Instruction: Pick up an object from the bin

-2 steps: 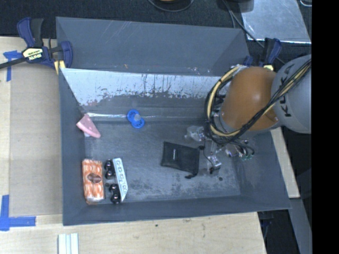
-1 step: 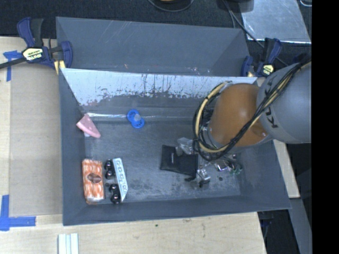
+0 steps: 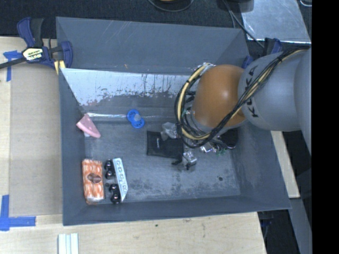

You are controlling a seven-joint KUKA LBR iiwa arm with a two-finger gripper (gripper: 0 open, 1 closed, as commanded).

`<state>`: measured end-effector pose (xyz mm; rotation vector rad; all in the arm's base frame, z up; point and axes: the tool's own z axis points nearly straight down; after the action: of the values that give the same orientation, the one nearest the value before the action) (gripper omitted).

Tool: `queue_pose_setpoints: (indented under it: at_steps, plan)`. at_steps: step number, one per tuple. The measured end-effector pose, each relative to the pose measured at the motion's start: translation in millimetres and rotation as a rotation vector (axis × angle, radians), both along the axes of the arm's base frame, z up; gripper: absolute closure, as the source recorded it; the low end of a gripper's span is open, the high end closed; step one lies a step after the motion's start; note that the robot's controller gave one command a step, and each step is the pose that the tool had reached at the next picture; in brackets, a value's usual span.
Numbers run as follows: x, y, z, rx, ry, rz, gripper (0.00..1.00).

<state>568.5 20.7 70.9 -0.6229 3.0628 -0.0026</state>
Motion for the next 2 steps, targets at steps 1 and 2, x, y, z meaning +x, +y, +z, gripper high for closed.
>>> queue_pose_setpoints:
  at_steps: [1,2]
  plan:
    - [20.6,-9,0,0.001,0.012,0.001,0.00]
    - [39.8,20,2,0.005,-0.007,-0.111,0.00]
